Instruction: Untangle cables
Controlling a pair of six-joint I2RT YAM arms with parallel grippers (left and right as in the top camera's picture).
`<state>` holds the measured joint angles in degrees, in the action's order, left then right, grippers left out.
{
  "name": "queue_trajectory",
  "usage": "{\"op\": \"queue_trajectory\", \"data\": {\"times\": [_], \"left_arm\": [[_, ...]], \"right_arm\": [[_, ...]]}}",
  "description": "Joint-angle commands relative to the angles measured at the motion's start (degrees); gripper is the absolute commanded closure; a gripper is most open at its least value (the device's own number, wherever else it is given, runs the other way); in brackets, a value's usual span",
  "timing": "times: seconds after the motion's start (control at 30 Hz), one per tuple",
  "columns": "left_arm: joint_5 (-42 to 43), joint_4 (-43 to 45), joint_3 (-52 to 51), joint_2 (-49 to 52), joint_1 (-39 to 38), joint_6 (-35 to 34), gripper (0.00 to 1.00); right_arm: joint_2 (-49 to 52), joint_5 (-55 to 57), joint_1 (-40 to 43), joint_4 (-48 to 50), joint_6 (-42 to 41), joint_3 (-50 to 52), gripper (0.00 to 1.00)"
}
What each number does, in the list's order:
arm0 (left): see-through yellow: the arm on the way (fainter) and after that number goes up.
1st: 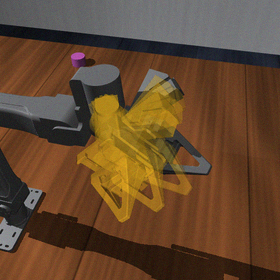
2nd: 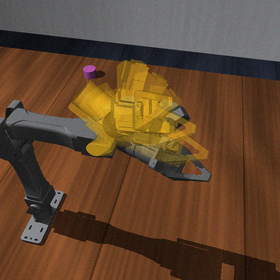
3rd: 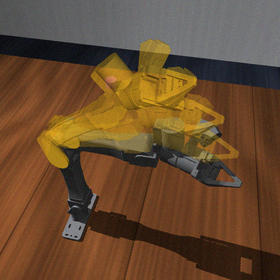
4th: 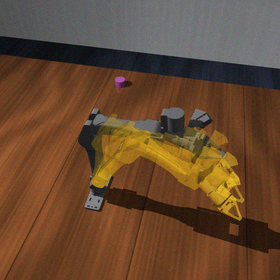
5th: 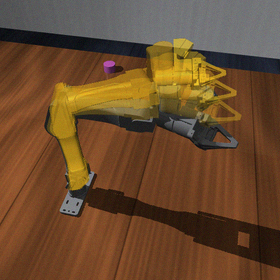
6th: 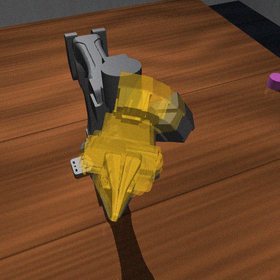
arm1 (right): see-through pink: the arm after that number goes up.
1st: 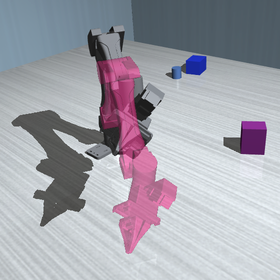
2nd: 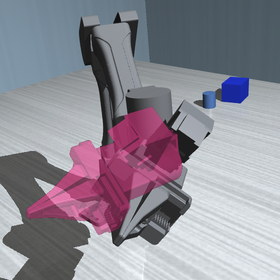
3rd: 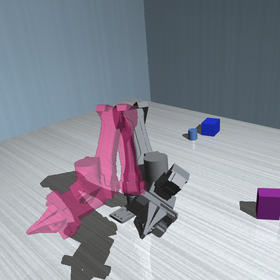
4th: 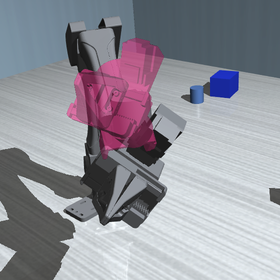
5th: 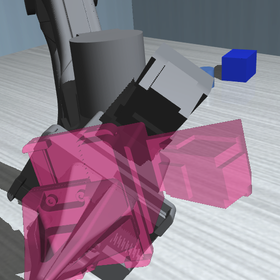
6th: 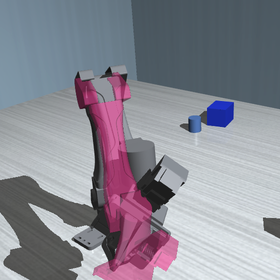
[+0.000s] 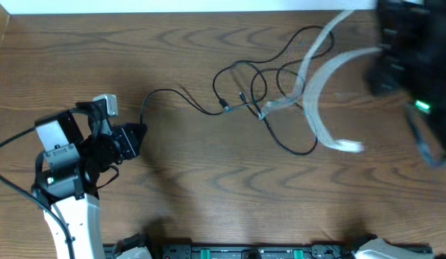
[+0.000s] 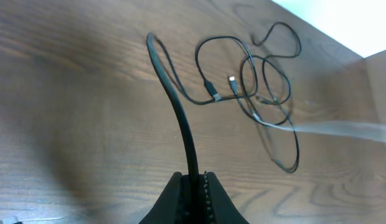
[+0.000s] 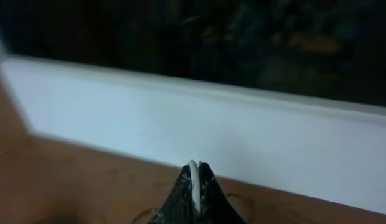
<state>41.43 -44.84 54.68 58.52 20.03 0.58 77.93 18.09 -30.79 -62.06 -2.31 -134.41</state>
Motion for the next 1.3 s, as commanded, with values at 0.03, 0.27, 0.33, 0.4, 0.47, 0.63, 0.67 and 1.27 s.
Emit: {"op": "queue_trajectory", "data": {"times": [0.03,0.27,0.33,0.4,0.47,0.63,0.67,1.27], "left_arm": [[-0.5,-0.1,0.3,1.6,-0.1,2.4,0.93],[-0.6,0.1,0.3,1.6,-0.1,2.4,0.93],[-0.6,0.1,0.3,1.6,-0.1,2.4,0.93],[-0.6,0.1,0.3,1.6,-0.1,2.4,0.93],[-0.6,0.1,0.3,1.6,-0.1,2.4,0.93],[-0.6,0.1,0.3,1.6,-0.1,2.4,0.93],[-0.6,0.1,0.3,1.6,-0.1,2.4,0.93],[-0.5,-4.7,0.3,1.6,-0.1,4.3,0.93]], "right_arm": [[-3.6,16.1,2.4,-0.5,0.9,0.3,0.99],[-7.3,36.3,6.8,0.0,0.9,0.3,0.99],[-7.4,37.6,8.0,1.4,0.9,0.3,0.99],[-7.4,37.7,9.5,4.0,0.9,0.3,0.99],[-7.1,37.7,12.3,7.8,0.6,0.3,0.99],[-4.5,37.7,14.3,7.3,0.7,0.3,0.99],[-2.9,37.7,15.3,6.4,0.7,0.3,0.99],[25.6,-24.9,66.5,-8.2,-5.2,0.3,0.99]]}}
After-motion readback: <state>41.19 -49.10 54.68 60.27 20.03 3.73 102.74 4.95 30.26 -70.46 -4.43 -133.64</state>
